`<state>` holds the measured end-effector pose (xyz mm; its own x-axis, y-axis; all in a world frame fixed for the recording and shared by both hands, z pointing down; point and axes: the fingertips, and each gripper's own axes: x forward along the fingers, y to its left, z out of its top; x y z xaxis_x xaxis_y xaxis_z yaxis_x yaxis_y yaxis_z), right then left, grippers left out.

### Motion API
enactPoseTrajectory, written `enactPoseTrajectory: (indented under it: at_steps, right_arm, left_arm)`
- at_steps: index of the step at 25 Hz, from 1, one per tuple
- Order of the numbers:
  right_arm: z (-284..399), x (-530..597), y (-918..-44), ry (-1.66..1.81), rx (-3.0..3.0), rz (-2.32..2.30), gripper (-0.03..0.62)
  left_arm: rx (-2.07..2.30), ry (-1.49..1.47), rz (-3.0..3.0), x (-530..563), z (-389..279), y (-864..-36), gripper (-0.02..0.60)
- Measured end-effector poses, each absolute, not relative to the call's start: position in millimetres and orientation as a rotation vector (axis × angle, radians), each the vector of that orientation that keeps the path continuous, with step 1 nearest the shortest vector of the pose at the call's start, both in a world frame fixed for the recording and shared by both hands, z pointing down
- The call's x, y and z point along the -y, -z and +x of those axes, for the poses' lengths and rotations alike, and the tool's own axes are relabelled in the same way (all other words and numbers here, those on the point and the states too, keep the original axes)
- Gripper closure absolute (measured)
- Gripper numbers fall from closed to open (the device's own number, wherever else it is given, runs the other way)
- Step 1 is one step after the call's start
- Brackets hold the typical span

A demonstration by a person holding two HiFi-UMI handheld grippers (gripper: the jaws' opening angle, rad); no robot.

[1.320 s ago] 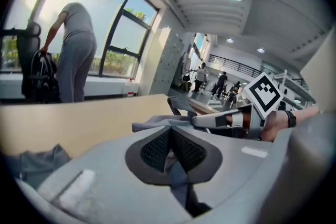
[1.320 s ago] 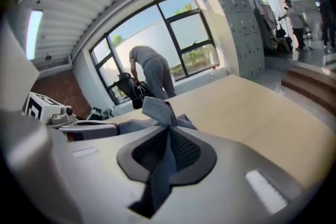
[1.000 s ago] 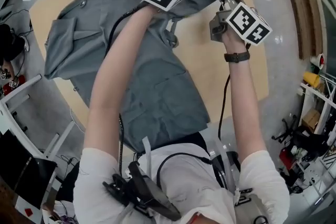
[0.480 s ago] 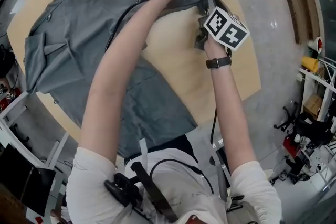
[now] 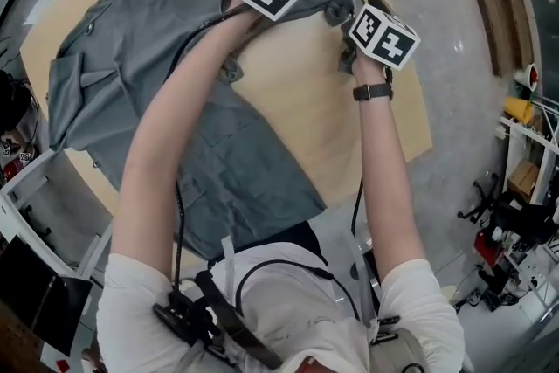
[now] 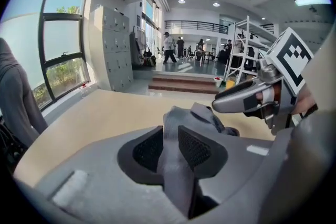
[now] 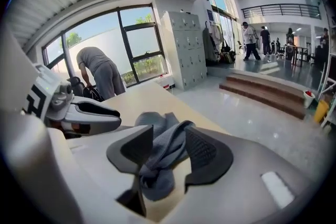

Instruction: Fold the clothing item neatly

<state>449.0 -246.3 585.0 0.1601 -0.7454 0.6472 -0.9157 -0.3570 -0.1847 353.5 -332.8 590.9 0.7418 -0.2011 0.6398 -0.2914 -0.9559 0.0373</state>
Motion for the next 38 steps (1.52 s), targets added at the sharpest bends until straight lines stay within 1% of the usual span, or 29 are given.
enactPoseTrajectory:
  at_steps: [2,3,4,5,6,8,11,12,13,15,17,19,20,21,22,24,26,27,30,31,38]
  right_arm:
    - [446.8,266.7,-598.2,-1.033,1.580,2.167,0.398]
    - [445.8,272.9,-603.0,-1.042,1.563,2.159,0.411]
    - [446.9,274.2,-606.3,-1.036,1.536,2.162,0.473]
    - [450.1,270.7,-608.6,-1.029,1.504,2.179,0.574]
    - [454.2,262.8,-610.7,-1.043,1.473,2.212,0.576]
    - [463.4,237.4,-614.5,-1.133,1.423,2.311,0.576]
    - [481.7,185.3,-615.6,-1.263,1.321,2.474,0.574]
    - [489.6,168.1,-615.6,-1.274,1.277,2.501,0.558]
    - [497.5,152.1,-615.9,-1.272,1.229,2.508,0.521]
    - [511.7,124.7,-615.7,-1.239,1.124,2.483,0.492]
    - [519.5,115.2,-604.8,-1.150,1.086,2.453,0.366]
    - [513.4,137.0,-584.3,-1.018,1.224,2.416,0.373]
    - [505.0,156.3,-576.4,-0.964,1.341,2.372,0.390]
    - [494.8,176.9,-572.7,-0.926,1.462,2.304,0.402]
    - [484.5,195.9,-574.0,-0.908,1.567,2.218,0.402]
    - [469.5,224.2,-587.0,-0.903,1.693,2.048,0.395]
    - [459.9,242.2,-595.8,-0.895,1.789,1.939,0.361]
    - [454.5,248.7,-593.2,-0.893,1.865,1.914,0.359]
    - [436.8,256.5,-573.2,-0.921,2.113,1.874,0.251]
    - [432.8,255.1,-567.1,-0.918,2.168,1.851,0.235]
    - [422.6,252.3,-534.9,-0.767,2.337,1.705,0.220]
  left_arm:
    - [0.348,-1.037,2.834,344.7,373.6,-585.4,0.485]
    - [0.291,-1.032,2.825,344.6,387.8,-583.4,0.485]
    - [0.214,-1.019,2.796,339.7,403.8,-583.2,0.482]
    - [0.138,-1.017,2.759,333.2,419.3,-585.2,0.452]
    - [0.083,-1.037,2.731,328.5,432.4,-589.9,0.430]
    - [0.046,-1.133,2.711,328.2,447.7,-604.6,0.430]
    - [0.019,-1.268,2.696,328.1,451.0,-626.8,0.430]
    - [0.004,-1.285,2.701,326.0,451.5,-631.0,0.431]
    - [-0.004,-1.286,2.712,324.6,452.8,-632.8,0.433]
    - [0.000,-1.267,2.735,323.4,456.3,-632.4,0.442]
    - [0.000,-1.265,2.748,321.4,458.0,-631.8,0.445]
    - [-0.008,-1.272,2.757,319.1,458.2,-631.2,0.451]
    - [-0.009,-1.269,2.763,318.6,458.2,-630.5,0.464]
    - [-0.005,-1.261,2.771,318.6,458.1,-629.5,0.492]
    - [0.003,-1.247,2.780,319.2,457.9,-628.2,0.565]
    - [0.022,-1.202,2.800,320.5,456.8,-623.0,0.572]
    - [0.025,-1.136,2.816,319.8,454.2,-612.3,0.574]
    - [0.016,-1.096,2.821,318.2,452.0,-604.0,0.574]
    - [-0.054,-0.999,2.837,308.2,441.3,-567.2,0.574]
    - [-0.089,-0.981,2.854,303.5,437.0,-552.5,0.574]
    - [-0.349,-0.884,2.985,273.3,398.6,-451.4,0.574]
